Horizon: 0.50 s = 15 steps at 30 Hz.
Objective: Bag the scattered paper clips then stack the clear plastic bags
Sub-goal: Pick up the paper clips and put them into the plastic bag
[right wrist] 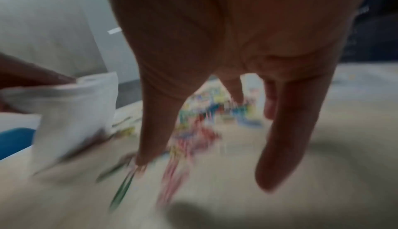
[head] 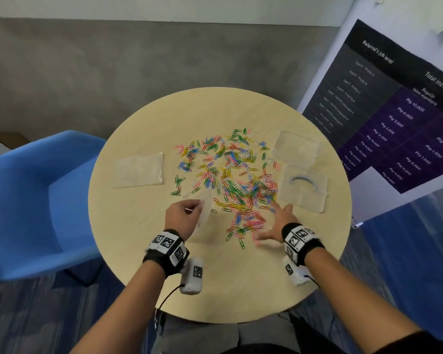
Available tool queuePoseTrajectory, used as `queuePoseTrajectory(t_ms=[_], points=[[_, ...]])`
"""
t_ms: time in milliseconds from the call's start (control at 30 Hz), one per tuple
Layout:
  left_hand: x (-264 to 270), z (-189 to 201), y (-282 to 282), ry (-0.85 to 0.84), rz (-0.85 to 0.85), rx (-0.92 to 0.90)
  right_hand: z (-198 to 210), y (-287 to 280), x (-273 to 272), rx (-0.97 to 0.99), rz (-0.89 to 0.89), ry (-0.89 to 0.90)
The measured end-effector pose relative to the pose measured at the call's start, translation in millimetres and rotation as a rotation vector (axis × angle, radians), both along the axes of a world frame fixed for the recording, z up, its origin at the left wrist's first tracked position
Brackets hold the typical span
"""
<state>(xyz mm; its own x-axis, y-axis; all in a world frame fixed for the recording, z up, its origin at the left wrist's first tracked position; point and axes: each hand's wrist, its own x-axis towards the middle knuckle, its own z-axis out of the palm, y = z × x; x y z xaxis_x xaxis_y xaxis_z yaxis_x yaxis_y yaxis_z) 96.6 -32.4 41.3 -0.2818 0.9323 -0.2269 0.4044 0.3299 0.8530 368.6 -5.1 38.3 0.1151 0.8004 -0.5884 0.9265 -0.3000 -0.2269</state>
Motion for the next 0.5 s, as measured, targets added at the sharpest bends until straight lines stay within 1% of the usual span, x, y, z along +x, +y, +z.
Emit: queuePoseTrajectory(t_ms=[33, 67, 200, 267, 400, 500], points=[[0, -1, -2, -0.018, 0.015, -0.006, -8, -10, 2, -0.018, 0.025, -0.025], [1, -3, -4, -0.029, 0.023, -0.013, -19, -18, 1, 0.007, 0.05, -0.021], [3, -2, -9, 0.019, -0.022, -0.032, -44, -24, -21, 0.196, 0.128, 0.019], [-1, -1, -9, 0.04, -0.022, -0.029, -48, -18, -32, 0.275, 0.149, 0.062], [-12, -3, -8, 0.035, 0.013, -0.035, -50, -9, -40, 0.342, 0.243, 0.112], [-12, -4, -10, 0.043, 0.02, -0.038, -46, -4, -40, 0.394, 0.279, 0.176]])
